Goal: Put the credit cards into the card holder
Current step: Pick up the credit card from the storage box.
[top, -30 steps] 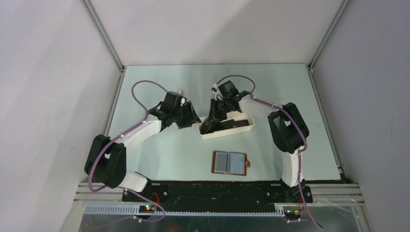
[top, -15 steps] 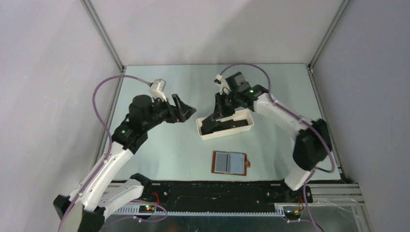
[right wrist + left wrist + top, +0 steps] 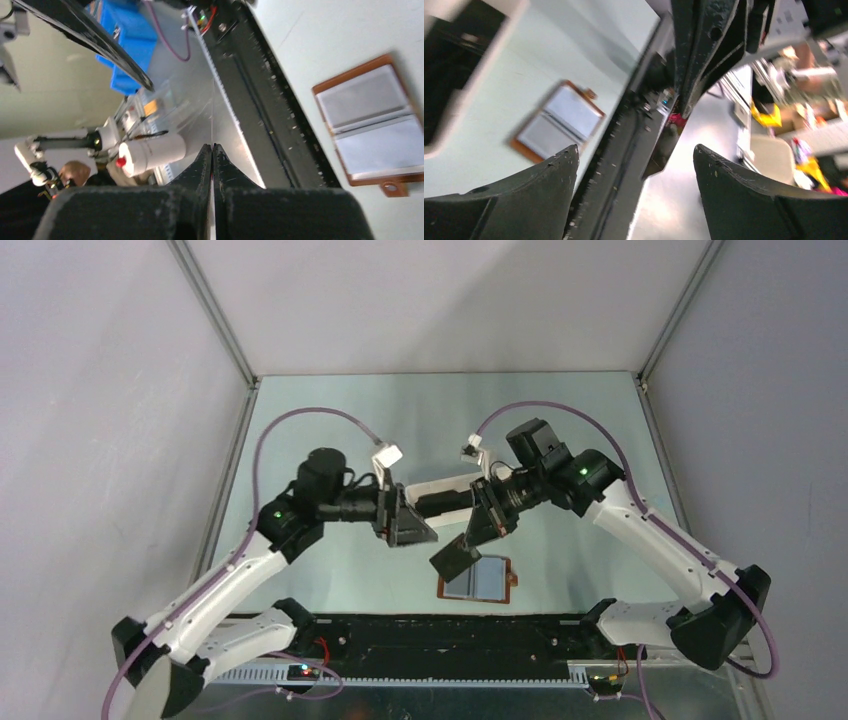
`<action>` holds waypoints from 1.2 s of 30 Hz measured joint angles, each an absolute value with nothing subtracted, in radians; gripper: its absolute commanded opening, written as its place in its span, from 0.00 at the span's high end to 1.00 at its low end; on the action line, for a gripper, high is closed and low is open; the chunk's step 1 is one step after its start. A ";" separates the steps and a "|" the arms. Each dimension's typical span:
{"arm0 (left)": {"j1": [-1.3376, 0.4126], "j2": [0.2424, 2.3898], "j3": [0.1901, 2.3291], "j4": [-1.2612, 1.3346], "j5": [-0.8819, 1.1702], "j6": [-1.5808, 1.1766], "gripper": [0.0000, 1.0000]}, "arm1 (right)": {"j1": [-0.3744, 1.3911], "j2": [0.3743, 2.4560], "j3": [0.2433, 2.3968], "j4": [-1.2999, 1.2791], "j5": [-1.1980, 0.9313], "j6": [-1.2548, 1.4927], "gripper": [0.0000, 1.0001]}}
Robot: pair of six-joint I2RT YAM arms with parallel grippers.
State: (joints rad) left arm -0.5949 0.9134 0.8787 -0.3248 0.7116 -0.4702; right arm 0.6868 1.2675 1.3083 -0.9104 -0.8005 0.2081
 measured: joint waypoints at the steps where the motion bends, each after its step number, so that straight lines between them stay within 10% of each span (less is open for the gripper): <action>1: -0.627 0.936 0.879 -0.326 0.738 -0.470 0.13 | 0.693 1.257 1.295 -0.921 -0.827 0.206 1.00; 8: -0.824 1.075 0.886 -0.329 0.829 -0.478 0.33 | 0.698 1.214 1.246 -0.929 -0.914 0.206 1.00; 14: -0.896 1.143 0.928 -0.331 0.849 -0.503 0.98 | 0.698 1.209 1.245 -0.929 -0.931 0.206 0.98; 19: -0.906 1.129 0.938 -0.332 0.813 -0.513 1.00 | 0.694 1.201 1.241 -0.922 -0.871 0.226 0.41; 23: -0.907 1.074 0.937 -0.332 0.673 -0.544 1.00 | 0.651 1.118 1.190 -0.862 -0.767 0.310 0.19; 36: -0.907 0.799 0.675 0.096 0.350 -0.880 1.00 | 0.570 0.891 0.840 -0.229 -0.815 0.813 0.43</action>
State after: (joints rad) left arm -0.9070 0.7986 0.6754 0.0963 0.3500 -0.8799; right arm 0.5697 0.8913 0.8398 -0.2295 -0.8154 0.8131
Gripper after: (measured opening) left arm 0.005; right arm 0.634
